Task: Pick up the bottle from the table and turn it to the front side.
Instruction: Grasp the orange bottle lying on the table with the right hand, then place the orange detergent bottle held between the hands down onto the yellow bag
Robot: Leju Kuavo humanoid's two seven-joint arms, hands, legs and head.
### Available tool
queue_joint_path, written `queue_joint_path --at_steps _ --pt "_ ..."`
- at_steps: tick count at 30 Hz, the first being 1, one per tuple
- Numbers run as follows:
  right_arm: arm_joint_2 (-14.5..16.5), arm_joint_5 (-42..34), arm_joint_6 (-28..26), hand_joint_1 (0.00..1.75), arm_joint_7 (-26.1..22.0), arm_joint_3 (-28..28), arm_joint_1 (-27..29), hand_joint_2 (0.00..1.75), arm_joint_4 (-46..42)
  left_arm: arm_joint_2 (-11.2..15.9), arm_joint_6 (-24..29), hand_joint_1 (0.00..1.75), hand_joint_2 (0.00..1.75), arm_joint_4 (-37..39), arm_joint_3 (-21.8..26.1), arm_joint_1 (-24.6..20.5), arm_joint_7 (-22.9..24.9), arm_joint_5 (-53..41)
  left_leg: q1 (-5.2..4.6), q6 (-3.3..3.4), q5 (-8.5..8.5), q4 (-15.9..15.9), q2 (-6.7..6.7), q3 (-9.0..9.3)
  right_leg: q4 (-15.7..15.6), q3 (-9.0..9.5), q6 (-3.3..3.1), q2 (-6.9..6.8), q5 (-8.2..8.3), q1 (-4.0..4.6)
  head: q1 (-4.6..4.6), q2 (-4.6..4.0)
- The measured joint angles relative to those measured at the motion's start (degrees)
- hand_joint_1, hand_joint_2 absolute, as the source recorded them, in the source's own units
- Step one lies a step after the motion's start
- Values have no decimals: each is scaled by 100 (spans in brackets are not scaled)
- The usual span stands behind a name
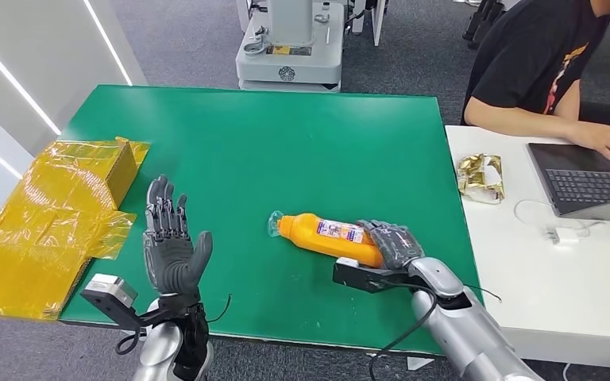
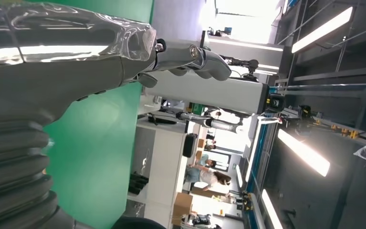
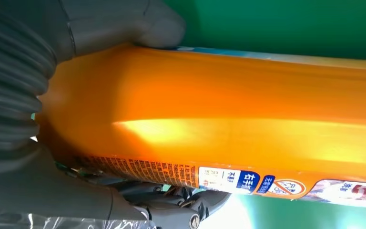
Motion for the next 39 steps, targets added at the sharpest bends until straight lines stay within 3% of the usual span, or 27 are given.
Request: queue_joint_path --at_steps 7,12,17,28,36,39 --pt "392 -784 -1630 175 -186 -514 473 175 -735 0 198 0 175 -1 -3 93 -56 -3 1 0 0 -1 -6 -5 1 -7 1 -5 -4 1 1 0" --pt "592 -1468 -2361 175 -656 -928 962 175 -1447 -1 263 0 175 -1 -20 94 -59 18 0 -1 -1 -2 -9 -8 -1 -7 1 -7 -5 0 1 0" --pt "666 -1718 -2703 175 -955 -1089 1360 175 -1926 -2 275 0 175 0 -40 91 -59 66 -1 0 -1 -1 -8 -9 -3 -7 1 -7 -4 0 2 0" --pt "696 -1794 -2553 175 -1104 -1091 1811 175 -2449 30 -15 0 175 42 -243 80 29 205 0 0 -1 -2 -6 -7 -3 -8 1 -5 -4 0 1 0" --pt "678 -1407 -1479 175 -995 -801 1826 175 -2505 89 -1330 0 175 171 -455 75 348 245 0 0 -1 -2 -6 -8 -3 -9 1 -4 -4 0 1 0" --pt "671 -1293 -1228 175 -993 -691 1826 175 -2575 88 -1598 0 175 237 -457 74 387 229 0 0 -1 -2 -6 -8 -3 -9 1 -5 -4 0 0 0"
